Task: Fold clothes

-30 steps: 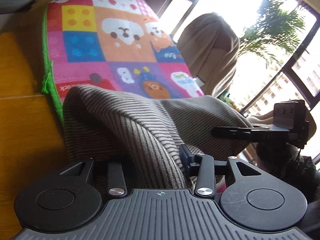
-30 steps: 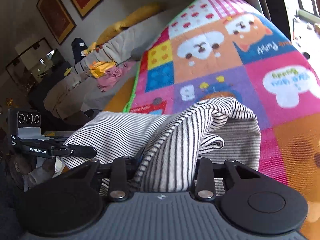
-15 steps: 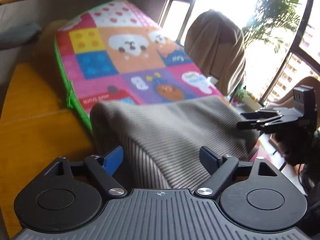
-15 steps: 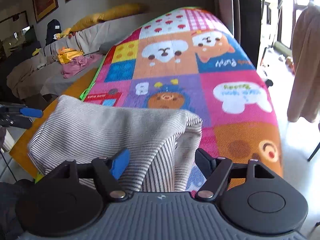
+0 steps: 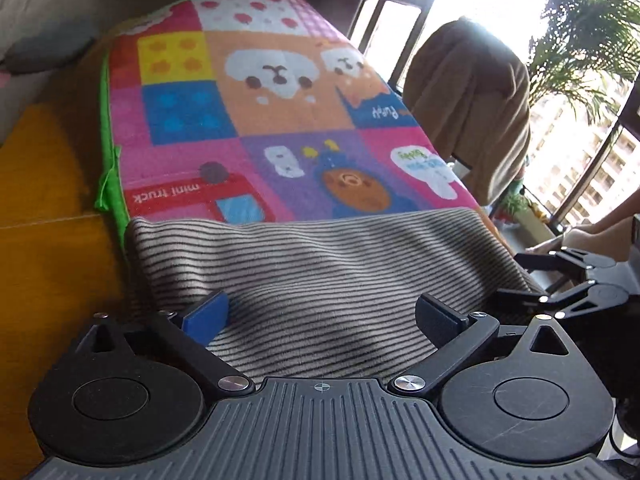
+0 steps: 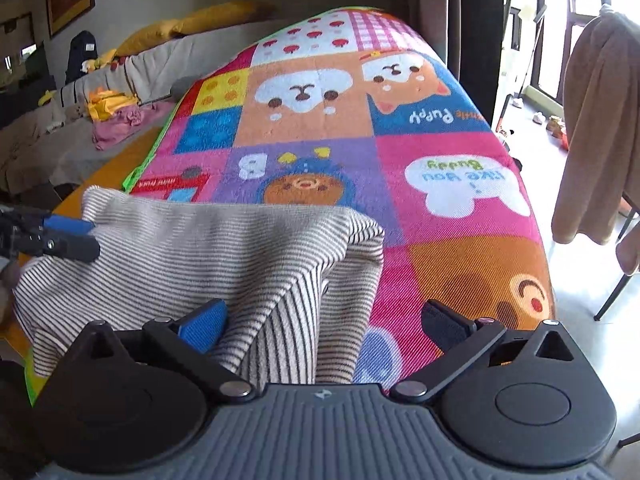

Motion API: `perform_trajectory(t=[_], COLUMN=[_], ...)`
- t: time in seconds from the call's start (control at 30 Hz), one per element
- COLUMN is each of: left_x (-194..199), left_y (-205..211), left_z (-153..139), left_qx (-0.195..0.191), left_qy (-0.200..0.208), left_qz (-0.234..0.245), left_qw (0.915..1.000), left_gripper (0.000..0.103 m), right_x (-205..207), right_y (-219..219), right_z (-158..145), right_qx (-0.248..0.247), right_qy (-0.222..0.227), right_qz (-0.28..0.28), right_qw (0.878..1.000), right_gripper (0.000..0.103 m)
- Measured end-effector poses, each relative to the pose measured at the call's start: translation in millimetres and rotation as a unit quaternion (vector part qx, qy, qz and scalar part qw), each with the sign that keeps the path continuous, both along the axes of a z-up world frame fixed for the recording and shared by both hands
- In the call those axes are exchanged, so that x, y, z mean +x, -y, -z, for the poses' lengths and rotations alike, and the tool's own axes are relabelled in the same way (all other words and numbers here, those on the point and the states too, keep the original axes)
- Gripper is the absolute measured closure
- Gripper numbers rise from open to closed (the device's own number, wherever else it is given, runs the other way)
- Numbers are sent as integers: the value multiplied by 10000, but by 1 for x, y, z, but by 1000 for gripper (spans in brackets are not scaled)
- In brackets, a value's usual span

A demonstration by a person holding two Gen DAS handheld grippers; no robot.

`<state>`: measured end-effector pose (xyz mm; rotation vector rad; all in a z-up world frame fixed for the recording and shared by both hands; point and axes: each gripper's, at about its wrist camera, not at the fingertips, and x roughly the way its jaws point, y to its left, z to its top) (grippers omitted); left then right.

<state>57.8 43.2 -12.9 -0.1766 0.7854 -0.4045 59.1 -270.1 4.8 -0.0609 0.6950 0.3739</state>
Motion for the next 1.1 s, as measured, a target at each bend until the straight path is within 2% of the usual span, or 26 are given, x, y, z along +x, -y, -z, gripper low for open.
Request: perform_trajectory(t=[0.07, 0.23, 0.37, 0.47, 0.53, 0.67, 0.8, 0.9, 1.03, 1.1], left_x=[0, -1, -4, -15, -24, -29, -21, -17, -11, -10], left_y=[0, 2, -9, -30, -41, -45, -36, -36, -35, -33], left_z=[1, 2, -8, -23, -28, -17, -4, -4, -3, -4], left_qx=[35, 127, -122, -468, -542, -312, -99, -164, -179, -207], left_qy=[-3, 65, 8, 34, 45, -159, -351, -331, -336, -343], left_qz=[17, 27, 162, 417, 609, 697, 601, 627, 612, 624], left_qw=[10000, 9999, 9998, 9980, 9967, 9970, 9975, 9973, 9974, 9972], left_gripper=[0, 0, 0, 0, 0, 0, 0, 0, 0, 0], right_x=[-1, -4, -7, -32, -50, -64, -48, -15, 42, 70], right_y=[1, 6, 11, 12, 9, -13, -33, -34, -33, -29], right_z=[-3, 3, 7, -6, -11, 1, 16, 16, 19, 22], right_qx=[26, 11, -1, -307, -457, -1029, -1638, -1989, -2416, -2640], right_qy=[69, -107, -248, -182, -191, -271, -239, -60, 362, 723], right_qz=[2, 24, 42, -560, -879, -1275, -1443, -1251, -405, 261], right_qw=[10000, 9999, 9997, 9978, 9949, 9861, 9756, 9720, 9689, 9615], right_gripper=[0, 0, 0, 0, 0, 0, 0, 0, 0, 0])
